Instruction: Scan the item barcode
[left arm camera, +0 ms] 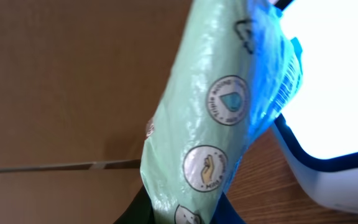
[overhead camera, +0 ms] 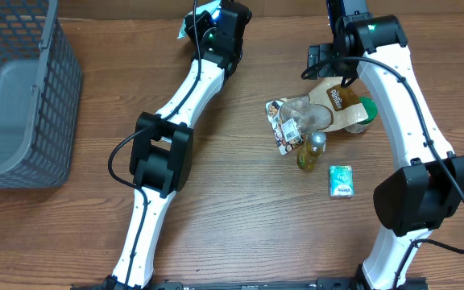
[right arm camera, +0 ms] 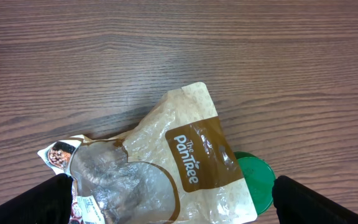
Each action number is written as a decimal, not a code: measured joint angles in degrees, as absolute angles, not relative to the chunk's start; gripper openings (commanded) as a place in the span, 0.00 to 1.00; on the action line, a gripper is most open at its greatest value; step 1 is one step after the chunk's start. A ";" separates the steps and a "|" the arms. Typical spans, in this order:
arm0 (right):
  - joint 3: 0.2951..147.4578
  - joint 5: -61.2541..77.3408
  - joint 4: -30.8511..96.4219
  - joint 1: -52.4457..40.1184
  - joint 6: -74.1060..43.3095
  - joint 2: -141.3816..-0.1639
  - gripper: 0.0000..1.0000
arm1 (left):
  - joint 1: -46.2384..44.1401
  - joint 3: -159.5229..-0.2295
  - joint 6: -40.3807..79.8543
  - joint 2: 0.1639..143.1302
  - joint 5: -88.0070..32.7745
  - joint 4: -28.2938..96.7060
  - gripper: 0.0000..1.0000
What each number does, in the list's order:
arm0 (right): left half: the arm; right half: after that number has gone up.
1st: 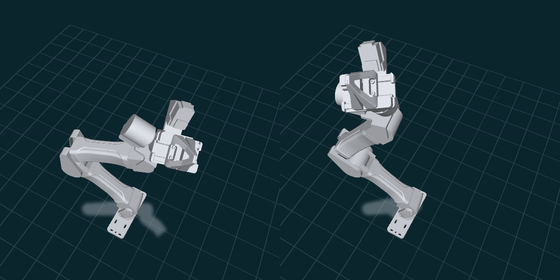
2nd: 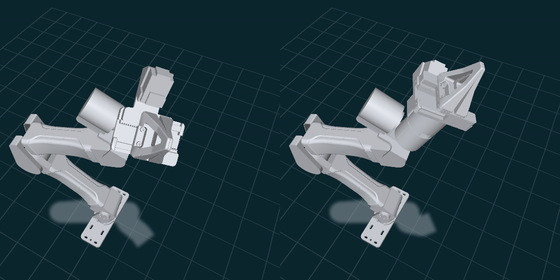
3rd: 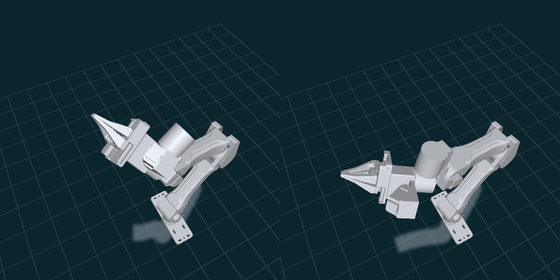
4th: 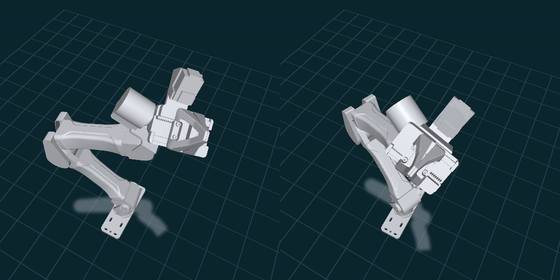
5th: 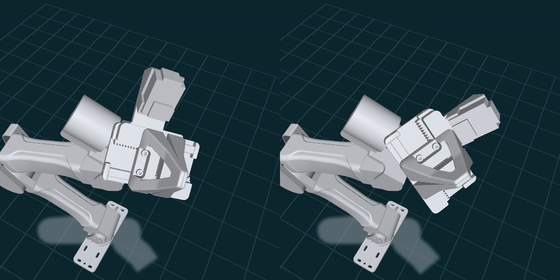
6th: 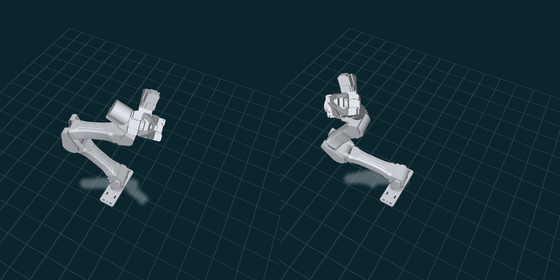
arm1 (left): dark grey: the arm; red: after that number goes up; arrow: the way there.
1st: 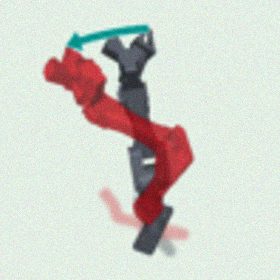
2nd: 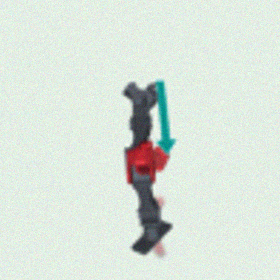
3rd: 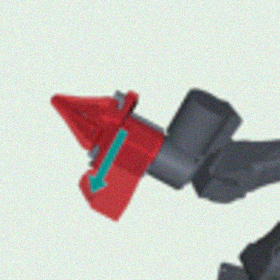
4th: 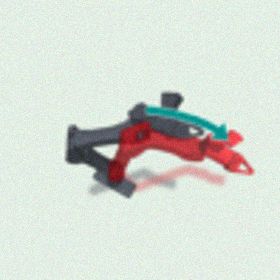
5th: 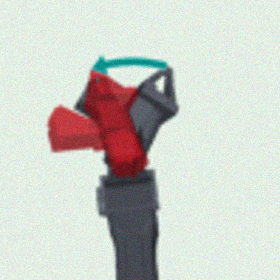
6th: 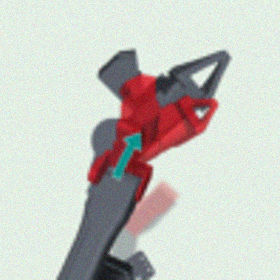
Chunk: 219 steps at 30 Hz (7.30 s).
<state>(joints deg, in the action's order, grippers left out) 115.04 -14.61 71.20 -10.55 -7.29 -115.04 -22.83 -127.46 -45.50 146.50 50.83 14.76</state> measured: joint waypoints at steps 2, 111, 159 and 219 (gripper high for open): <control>115.04 -14.59 71.20 -10.55 -7.29 -115.04 1.00 | -22.90 -127.46 -47.05 146.50 50.85 15.46 0.04; 115.04 -14.63 71.20 -10.52 -7.31 -115.04 1.00 | -27.24 -109.62 26.44 120.77 -0.58 73.19 1.00; 114.17 -15.25 72.84 -13.63 -7.46 -48.34 1.00 | -27.24 -109.62 26.44 120.77 -0.58 73.03 1.00; 30.13 6.15 5.13 -9.65 -6.00 -5.82 1.00 | -27.24 -109.62 26.44 120.77 -0.56 73.03 0.99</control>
